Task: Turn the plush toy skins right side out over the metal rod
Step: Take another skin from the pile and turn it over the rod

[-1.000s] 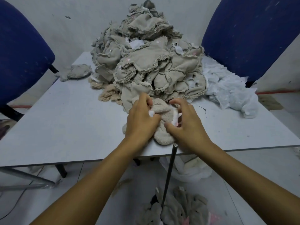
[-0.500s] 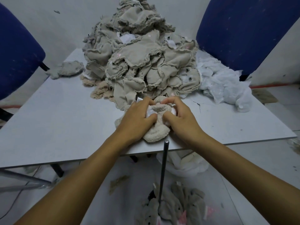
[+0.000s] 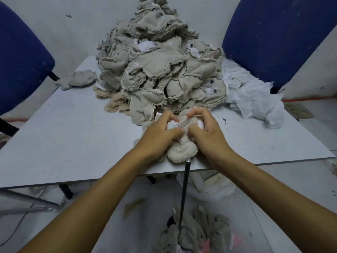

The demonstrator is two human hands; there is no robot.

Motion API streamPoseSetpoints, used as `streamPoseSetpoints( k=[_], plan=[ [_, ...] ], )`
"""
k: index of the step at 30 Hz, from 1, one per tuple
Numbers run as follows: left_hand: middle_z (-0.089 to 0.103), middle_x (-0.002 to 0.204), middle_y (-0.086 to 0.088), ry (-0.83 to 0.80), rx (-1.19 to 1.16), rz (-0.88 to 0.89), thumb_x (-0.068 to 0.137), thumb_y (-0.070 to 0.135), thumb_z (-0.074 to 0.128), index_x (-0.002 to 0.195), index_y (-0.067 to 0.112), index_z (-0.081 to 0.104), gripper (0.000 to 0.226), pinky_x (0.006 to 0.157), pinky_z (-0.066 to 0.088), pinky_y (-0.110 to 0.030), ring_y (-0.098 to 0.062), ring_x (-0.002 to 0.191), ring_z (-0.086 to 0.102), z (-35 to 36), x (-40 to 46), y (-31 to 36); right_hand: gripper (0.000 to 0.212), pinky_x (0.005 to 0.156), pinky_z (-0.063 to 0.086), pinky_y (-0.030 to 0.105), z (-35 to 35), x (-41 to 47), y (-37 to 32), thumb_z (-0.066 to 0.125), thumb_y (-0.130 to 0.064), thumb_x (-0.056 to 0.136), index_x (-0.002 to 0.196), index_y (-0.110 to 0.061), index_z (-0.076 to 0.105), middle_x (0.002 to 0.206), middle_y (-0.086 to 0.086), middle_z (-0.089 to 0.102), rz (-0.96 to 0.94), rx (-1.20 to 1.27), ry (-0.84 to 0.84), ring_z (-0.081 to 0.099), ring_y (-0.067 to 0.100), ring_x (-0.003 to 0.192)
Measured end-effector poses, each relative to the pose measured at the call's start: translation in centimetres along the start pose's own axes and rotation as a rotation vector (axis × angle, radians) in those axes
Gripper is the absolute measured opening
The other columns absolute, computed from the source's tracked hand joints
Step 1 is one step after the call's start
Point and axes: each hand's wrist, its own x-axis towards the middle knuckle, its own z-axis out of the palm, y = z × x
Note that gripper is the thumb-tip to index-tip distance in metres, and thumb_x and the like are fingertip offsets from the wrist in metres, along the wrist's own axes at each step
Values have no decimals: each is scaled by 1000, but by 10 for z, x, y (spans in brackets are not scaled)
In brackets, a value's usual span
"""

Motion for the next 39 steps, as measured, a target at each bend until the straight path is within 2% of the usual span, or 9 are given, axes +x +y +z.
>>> streamPoseSetpoints(
  k=[6, 11, 14, 17, 20, 26, 32, 35, 39],
  plan=[
    [51, 85, -7, -275, -8, -4, 84, 25, 66, 87, 30, 47, 20, 69, 41, -35, -16, 72, 45, -19, 4, -3, 36, 44, 35, 16, 5, 0, -4, 51, 0, 60, 75, -30, 64, 61, -18, 57, -71, 72, -9, 44, -1, 48],
    [56, 70, 18, 197, 19, 64, 76, 28, 67, 89, 32, 44, 27, 55, 38, -24, -4, 59, 47, -7, 0, -4, 38, 54, 44, 16, 17, -5, -5, 50, 5, 54, 73, -24, 65, 71, -16, 64, -119, 85, -63, 57, -1, 64],
    [58, 84, 15, 296, 184, 123, 88, 31, 56, 98, 35, 42, 18, 57, 36, -27, -4, 72, 54, 2, -6, -5, 39, 58, 45, 20, 19, -8, 0, 52, 0, 60, 87, -26, 64, 77, -16, 65, -83, 31, -23, 58, 2, 69],
    [61, 94, 15, 133, 85, 61, 96, 21, 49, 112, 34, 49, 21, 64, 44, -26, -5, 80, 59, -10, 2, -3, 53, 78, 49, 29, 19, -10, 6, 63, -7, 72, 113, -37, 50, 111, -7, 59, -110, -234, -17, 58, 13, 99],
    [69, 102, 11, -185, -156, -45, 86, 25, 63, 119, 40, 57, 37, 71, 52, -17, -2, 90, 67, -24, -1, -2, 57, 82, 52, 34, 16, -10, 7, 71, -10, 76, 118, -40, 45, 114, -2, 60, -92, -252, 25, 60, 16, 102],
    [65, 125, 13, -168, 82, 81, 87, 26, 73, 139, 32, 53, 56, 101, 51, -40, -5, 113, 62, -39, -5, -7, 49, 75, 58, 52, 13, -12, 2, 72, 1, 76, 107, -34, 59, 97, 4, 69, -27, -89, 63, 70, 20, 87],
    [63, 126, 22, -217, 266, 123, 79, 32, 74, 142, 44, 47, 70, 97, 47, -24, 6, 113, 58, -46, -5, -11, 46, 75, 56, 57, 9, -10, -1, 69, 10, 79, 108, -25, 60, 92, 16, 71, 23, -10, 9, 68, 36, 86],
    [69, 108, 18, 21, 384, 175, 85, 27, 66, 129, 43, 57, 48, 78, 46, -14, 6, 94, 60, -41, -6, -13, 44, 77, 56, 54, 11, -8, -2, 69, 10, 81, 112, -20, 60, 91, 15, 72, 48, -7, -32, 69, 33, 82],
    [70, 104, 3, 235, 451, 127, 89, 27, 56, 121, 33, 60, 33, 79, 51, -35, -17, 93, 61, -22, -7, -12, 44, 74, 55, 58, 16, -7, -3, 65, 10, 82, 112, -22, 61, 97, 24, 69, 80, 41, -51, 63, 30, 78]
  ],
)
